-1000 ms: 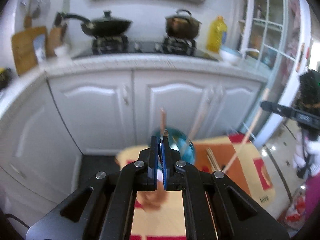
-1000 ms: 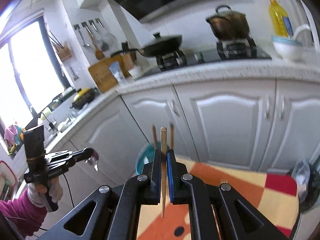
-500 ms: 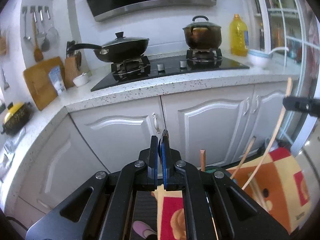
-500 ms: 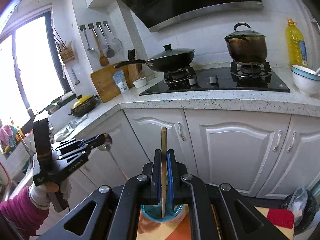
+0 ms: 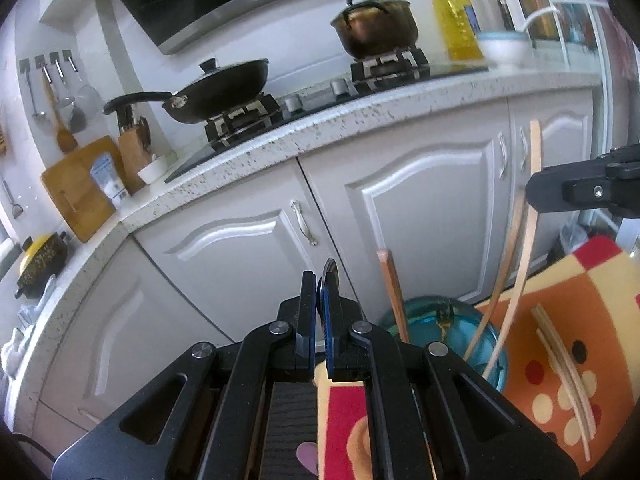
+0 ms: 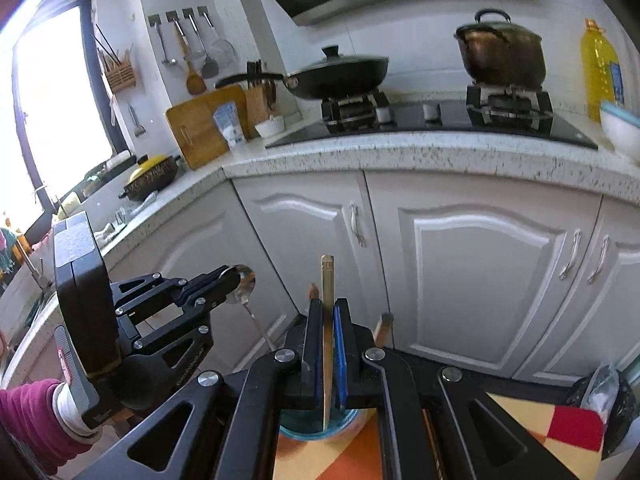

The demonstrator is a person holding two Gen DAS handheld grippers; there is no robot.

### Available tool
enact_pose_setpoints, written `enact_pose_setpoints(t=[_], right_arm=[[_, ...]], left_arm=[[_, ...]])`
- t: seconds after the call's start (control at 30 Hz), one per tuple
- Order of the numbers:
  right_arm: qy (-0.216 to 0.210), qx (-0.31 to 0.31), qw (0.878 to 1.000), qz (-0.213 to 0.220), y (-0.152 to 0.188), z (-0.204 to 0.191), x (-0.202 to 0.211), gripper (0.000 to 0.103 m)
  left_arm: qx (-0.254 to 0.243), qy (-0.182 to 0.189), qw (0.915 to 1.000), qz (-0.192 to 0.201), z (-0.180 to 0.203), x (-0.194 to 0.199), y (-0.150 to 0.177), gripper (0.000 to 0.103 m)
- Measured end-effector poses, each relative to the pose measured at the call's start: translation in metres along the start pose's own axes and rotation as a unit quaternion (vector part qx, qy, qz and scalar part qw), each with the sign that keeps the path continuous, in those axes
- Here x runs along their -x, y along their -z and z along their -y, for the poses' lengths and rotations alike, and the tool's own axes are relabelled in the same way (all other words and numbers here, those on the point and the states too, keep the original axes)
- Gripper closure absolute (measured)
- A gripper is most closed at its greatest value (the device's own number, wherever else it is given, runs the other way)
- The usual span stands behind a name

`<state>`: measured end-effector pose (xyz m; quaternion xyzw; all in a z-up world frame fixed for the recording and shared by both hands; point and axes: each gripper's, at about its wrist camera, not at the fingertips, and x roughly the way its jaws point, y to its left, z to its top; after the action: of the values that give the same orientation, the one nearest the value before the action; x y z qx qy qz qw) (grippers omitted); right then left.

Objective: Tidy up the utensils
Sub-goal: 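Carry the steel spoon and chopstick over the floral cup and release both inside, then withdraw both open tools from the cup toward the remaining chopsticks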

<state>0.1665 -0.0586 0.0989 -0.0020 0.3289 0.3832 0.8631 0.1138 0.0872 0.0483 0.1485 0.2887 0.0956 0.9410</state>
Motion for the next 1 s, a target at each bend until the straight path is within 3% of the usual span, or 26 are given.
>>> enact_pose_setpoints(t=[0.27,0.47,0.53,0.57,0.6,0.9,1.0], right_arm=[[-0.014,-0.042,0.998,-0.042,0.034,0.021,-0.031,0.098],[-0.032,-0.071,0.996,-0.052,0.041,0.033,-0.036,0.098],[-0.028,-0.073,0.996,-0.052,0.041,0.035,-0.034,0.091],[-0.028,-0.078,0.995,-0.05,0.042,0.037,-0.032,0.073],[-0.031,-0.082,0.995,-0.049,0.042,0.038,-0.031,0.059],[-0.032,-0.091,0.994,-0.052,0.057,0.038,-0.013,0.059],[-0.023,-0.089,0.994,-0.051,0.062,0.036,-0.005,0.059]], left_arm=[[0.009,0.019,0.9986,-0.049,0.019,-0.024,0.028,0.101],[0.046,0.033,0.9956,-0.075,0.007,-0.03,0.034,0.1],[0.07,0.048,0.9926,-0.087,-0.001,-0.029,0.033,0.098],[0.087,0.061,0.9899,-0.094,-0.006,-0.029,0.033,0.097],[0.095,0.066,0.9887,-0.095,-0.009,-0.027,0.032,0.093],[0.141,0.086,0.9835,-0.074,-0.025,0.01,0.025,0.063],[0.148,0.09,0.9823,-0.072,-0.028,0.023,0.025,0.062]])
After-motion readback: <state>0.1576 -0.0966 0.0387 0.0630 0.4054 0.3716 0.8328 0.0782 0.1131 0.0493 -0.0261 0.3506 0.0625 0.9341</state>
